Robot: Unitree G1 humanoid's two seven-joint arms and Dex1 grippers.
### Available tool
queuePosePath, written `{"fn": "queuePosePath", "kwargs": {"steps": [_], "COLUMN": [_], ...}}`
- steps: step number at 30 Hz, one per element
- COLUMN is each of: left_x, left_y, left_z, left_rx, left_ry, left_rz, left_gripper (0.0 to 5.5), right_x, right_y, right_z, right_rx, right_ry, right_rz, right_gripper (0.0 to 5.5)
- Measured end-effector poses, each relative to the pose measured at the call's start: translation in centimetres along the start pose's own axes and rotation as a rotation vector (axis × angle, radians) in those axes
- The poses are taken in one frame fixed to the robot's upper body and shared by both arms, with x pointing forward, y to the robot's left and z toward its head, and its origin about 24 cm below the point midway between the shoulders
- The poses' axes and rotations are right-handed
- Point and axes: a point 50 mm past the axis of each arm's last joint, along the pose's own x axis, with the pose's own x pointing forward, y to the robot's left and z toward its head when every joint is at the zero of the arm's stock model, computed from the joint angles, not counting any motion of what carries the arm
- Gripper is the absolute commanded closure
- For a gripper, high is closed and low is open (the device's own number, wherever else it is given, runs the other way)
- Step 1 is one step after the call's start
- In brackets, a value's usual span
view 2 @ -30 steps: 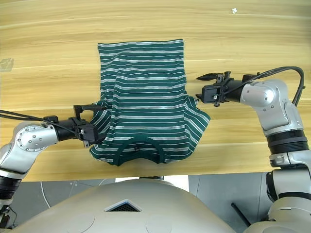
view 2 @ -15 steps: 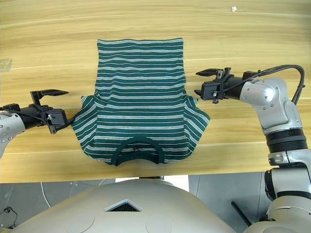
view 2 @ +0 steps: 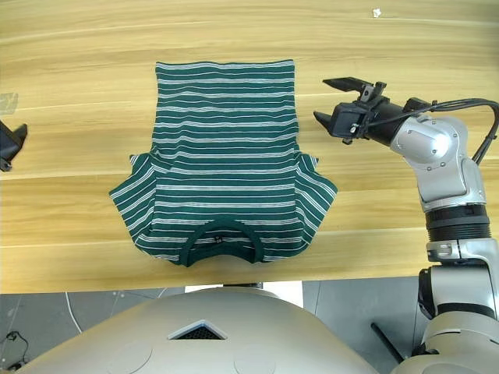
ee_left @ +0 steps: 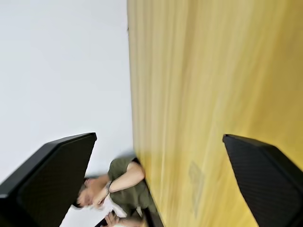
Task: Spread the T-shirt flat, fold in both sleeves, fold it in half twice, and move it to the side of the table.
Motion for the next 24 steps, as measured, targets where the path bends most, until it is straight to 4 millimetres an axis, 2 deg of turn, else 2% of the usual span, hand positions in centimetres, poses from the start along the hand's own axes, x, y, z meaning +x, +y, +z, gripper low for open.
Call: {"fn": "queuePosePath", "kwargs": {"steps": [2, 3, 6, 8, 11, 13, 16, 21, 24], "left_x": [0.0, 0.1, 0.2, 0.3, -0.6, -1.1, -1.7, -2.6, -2.7], "left_y": [-1.2, -1.8, -3.6, -4.8, -7.1, -8.8, -9.9, -12.1, -13.3], "left_z": [2.0, 3.2, 6.1, 7.2, 8.0, 8.0, 7.6, 7.0, 7.0], "left_rx": [-0.156, -0.293, -0.810, -1.202, -1.627, -1.738, -1.845, -1.883, -1.888], "left_ry": [-0.089, -0.154, -0.314, -0.393, -0.412, -0.338, -0.277, -0.115, -0.044], "left_rz": [0.024, 0.049, 0.138, 0.195, 0.229, 0.210, 0.221, 0.216, 0.185], "left_gripper": [0.56, 0.56, 0.56, 0.56, 0.56, 0.56, 0.56, 0.56, 0.96], "right_x": [0.1, 0.2, 0.3, 0.1, -0.2, -0.2, -0.1, -0.2, -0.1], "right_y": [-0.6, -1.0, -2.2, -2.9, -3.1, -2.1, -1.1, 0.3, 0.6], "right_z": [0.2, 0.4, 1.0, 1.3, 1.5, 1.3, 0.9, 1.0, 1.3], "right_rx": [0.021, 0.042, 0.173, 0.305, 0.537, 0.663, 0.792, 0.816, 0.808], "right_ry": [-0.019, -0.039, -0.121, -0.192, -0.290, -0.306, -0.311, -0.303, -0.299], "right_rz": [-0.095, -0.156, -0.369, -0.535, -0.765, -0.849, -0.974, -1.052, -1.044], "right_gripper": [2.80, 2.80, 2.80, 2.80, 2.80, 2.80, 2.80, 2.80, 2.80]}}
